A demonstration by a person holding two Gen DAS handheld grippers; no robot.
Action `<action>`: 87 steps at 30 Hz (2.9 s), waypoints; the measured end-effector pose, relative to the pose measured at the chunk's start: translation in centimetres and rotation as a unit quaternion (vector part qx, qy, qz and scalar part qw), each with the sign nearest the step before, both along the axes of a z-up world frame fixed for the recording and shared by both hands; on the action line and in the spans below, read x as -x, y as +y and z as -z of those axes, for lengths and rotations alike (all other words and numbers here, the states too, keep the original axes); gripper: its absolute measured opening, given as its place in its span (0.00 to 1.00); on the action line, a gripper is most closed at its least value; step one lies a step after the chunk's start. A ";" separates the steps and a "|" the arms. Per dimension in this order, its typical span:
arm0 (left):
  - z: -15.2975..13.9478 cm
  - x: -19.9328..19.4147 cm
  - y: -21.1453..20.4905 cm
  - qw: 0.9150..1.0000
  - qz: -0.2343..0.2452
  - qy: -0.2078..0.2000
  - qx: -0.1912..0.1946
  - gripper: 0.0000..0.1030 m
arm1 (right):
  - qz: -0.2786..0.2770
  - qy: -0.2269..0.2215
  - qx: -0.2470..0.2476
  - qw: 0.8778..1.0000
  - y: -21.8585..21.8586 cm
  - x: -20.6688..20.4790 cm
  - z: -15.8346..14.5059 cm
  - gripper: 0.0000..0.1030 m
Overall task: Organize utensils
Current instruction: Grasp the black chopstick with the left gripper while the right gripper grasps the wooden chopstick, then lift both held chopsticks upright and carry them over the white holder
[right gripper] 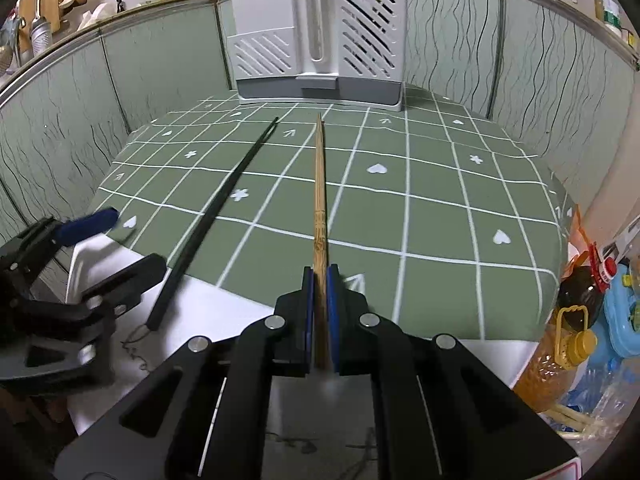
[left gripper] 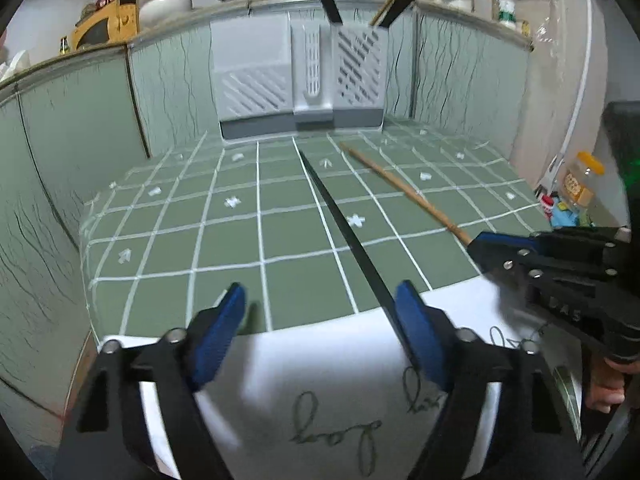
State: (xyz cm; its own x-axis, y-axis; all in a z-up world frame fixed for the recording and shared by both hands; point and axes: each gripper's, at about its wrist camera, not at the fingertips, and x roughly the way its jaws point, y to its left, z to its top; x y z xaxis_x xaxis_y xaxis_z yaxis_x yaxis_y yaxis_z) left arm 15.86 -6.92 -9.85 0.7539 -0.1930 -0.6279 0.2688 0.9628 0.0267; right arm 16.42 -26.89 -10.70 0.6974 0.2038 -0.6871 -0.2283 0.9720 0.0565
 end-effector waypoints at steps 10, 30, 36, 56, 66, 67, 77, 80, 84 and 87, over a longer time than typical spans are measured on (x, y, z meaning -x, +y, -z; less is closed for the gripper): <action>0.6 -0.6 -1.9 0.999 -0.028 -0.006 -0.021 0.08 | 0.005 -0.006 -0.002 1.000 -0.3 0.2 0.2 0.07; -4.1 1.0 1.9 0.998 -0.029 -0.023 0.042 0.06 | 0.010 -0.035 -0.054 0.998 -1.5 1.5 -3.5 0.06; -7.0 1.5 2.5 0.998 -0.018 -0.044 0.049 0.06 | 0.015 -0.071 -0.077 0.994 -2.6 2.5 -7.1 0.06; -13.3 1.6 6.1 0.990 0.012 -0.100 0.096 0.06 | 0.027 -0.112 -0.083 0.990 -2.4 2.7 -14.4 0.06; -15.3 1.1 6.2 0.990 0.022 -0.103 0.095 0.06 | 0.014 -0.125 -0.074 0.989 -1.6 2.2 -17.1 0.06; -15.5 1.0 6.1 0.990 0.023 -0.102 0.093 0.06 | 0.012 -0.126 -0.072 0.989 -1.5 2.1 -17.4 0.06; -16.2 -0.8 5.4 0.993 0.040 -0.071 0.084 0.06 | 0.003 -0.137 -0.059 0.989 -1.1 1.3 -19.3 0.06; -16.6 -1.4 5.1 0.994 0.042 -0.069 0.078 0.06 | 0.001 -0.141 -0.057 0.988 -1.0 1.1 -19.9 0.06; -17.1 -2.6 4.8 0.993 0.046 -0.064 0.083 0.06 | -0.002 -0.144 -0.052 0.988 -1.1 0.4 -20.7 0.06; -17.9 -3.6 4.4 0.993 0.050 -0.067 0.082 0.06 | -0.001 -0.148 -0.048 0.988 -1.4 -0.3 -21.5 0.06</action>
